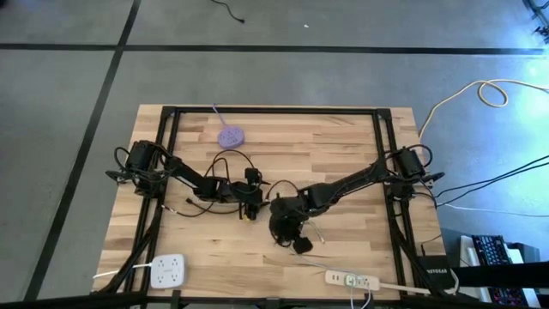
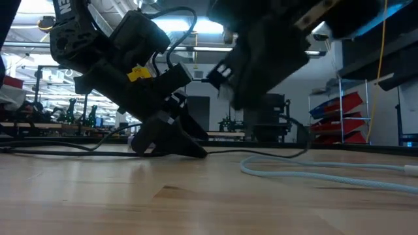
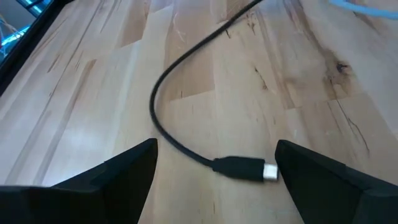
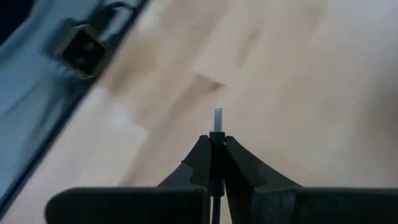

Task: Insert USB
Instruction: Insert the right black usb cable into the white outlet extension

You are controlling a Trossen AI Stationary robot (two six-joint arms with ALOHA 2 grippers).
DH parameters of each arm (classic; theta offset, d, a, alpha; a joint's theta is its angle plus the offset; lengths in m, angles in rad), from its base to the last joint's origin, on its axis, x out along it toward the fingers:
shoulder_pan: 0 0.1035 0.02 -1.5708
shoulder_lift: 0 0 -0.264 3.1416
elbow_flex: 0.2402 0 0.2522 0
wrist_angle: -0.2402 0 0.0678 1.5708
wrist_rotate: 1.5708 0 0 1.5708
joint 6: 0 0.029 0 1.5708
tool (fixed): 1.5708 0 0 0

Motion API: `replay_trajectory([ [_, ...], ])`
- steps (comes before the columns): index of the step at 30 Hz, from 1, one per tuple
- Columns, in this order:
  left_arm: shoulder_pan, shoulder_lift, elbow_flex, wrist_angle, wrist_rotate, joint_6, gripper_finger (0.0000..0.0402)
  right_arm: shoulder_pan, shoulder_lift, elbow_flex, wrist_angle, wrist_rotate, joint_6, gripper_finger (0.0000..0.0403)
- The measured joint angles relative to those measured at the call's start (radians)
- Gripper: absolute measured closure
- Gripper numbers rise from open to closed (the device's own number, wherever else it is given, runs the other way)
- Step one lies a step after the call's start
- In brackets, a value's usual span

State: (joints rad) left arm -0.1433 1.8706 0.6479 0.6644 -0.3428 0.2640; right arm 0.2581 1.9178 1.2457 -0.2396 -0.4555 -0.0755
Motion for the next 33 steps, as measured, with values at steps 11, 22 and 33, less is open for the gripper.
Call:
replay_trajectory([
  [11, 0.002, 0.000, 0.000, 0.011, 0.004, 0.034, 0.0087, -0.001, -0.018, 0.002, 0.012, -0.027, 0.019, 0.0402],
  [22, 0.002, 0.001, 0.000, 0.028, 0.002, 0.036, 0.0087, 0.024, -0.018, 0.002, 0.058, -0.046, 0.007, 0.0403],
  [33, -0.094, -0.050, -0.005, 0.034, -0.115, 0.051, 0.0087, 0.086, -0.019, 0.002, 0.047, 0.109, 0.093, 0.0403],
])
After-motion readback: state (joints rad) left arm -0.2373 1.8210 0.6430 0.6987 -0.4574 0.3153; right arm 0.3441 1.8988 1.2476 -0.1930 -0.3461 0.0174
